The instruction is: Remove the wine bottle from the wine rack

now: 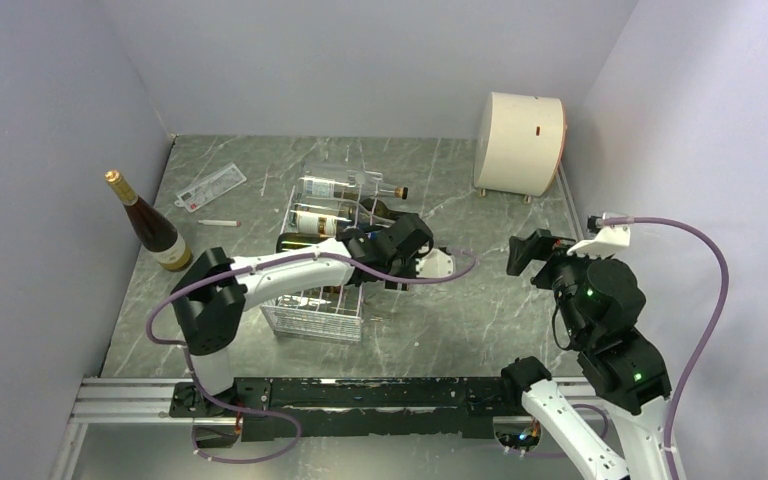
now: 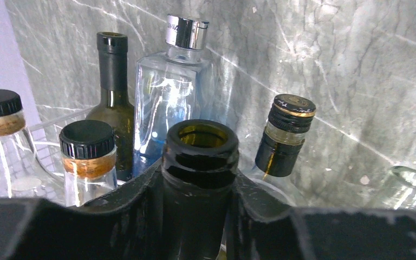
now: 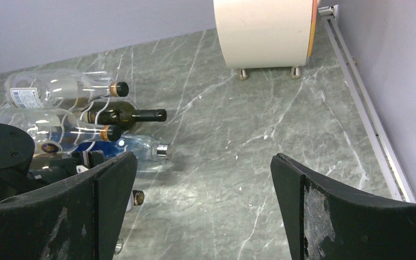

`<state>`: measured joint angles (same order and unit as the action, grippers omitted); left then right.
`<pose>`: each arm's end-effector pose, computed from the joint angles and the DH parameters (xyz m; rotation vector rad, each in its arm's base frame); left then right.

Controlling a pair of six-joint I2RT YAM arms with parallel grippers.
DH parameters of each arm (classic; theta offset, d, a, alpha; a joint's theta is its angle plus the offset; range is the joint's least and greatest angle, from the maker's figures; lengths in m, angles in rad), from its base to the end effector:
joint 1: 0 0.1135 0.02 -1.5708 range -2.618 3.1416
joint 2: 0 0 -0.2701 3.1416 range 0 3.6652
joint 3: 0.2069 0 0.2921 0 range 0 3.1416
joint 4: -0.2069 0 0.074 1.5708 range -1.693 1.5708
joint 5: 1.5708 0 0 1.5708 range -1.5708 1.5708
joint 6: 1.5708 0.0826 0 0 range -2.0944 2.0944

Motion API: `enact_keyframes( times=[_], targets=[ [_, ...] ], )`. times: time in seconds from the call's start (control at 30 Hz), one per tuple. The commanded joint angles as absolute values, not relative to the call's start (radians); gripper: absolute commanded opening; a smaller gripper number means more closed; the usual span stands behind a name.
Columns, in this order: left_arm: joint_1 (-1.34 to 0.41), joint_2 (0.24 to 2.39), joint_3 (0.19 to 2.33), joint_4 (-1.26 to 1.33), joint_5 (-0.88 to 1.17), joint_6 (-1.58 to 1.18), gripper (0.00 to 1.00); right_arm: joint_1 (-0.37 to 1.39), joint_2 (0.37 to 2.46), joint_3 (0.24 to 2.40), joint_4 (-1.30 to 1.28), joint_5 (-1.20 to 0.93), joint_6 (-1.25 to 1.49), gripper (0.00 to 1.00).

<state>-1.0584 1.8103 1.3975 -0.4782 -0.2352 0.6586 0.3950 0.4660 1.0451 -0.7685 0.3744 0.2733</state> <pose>0.2457 -0.3976 0.1962 1.7724 1.6646 0.1107 0.1347 0.0234 0.4131 0.1650 1.7418 0.1592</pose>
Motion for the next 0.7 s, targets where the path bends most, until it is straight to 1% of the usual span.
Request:
enact_keyframes(
  times=[0.0,0.2,0.3,0.4,0.67],
  targets=[
    [-1.067,1.69,1.412,-0.505,-0.256,0.592,0.25,0.404,0.485,1.056,-0.744,0.368,0.297,1.0],
    [-1.069,1.57,1.398,-0.473,-0.251,0.551,0.21,0.404,0.509,1.064,-0.742,0.359,0.313,1.0],
    [-1.068,1.513,1.404,-0.48,-0.234,0.536,0.16,0.404,0.513,1.066,-0.729,0.36,0.318,1.0],
    [-1.068,1.453,1.391,-0.452,-0.247,0.523,0.08,0.403,0.519,1.072,-0.722,0.365,0.322,1.0],
    [-1.047,1.28,1.333,-0.341,-0.252,0.447,0.07,0.403,0.541,1.105,-0.738,0.38,0.322,1.0]
  ],
)
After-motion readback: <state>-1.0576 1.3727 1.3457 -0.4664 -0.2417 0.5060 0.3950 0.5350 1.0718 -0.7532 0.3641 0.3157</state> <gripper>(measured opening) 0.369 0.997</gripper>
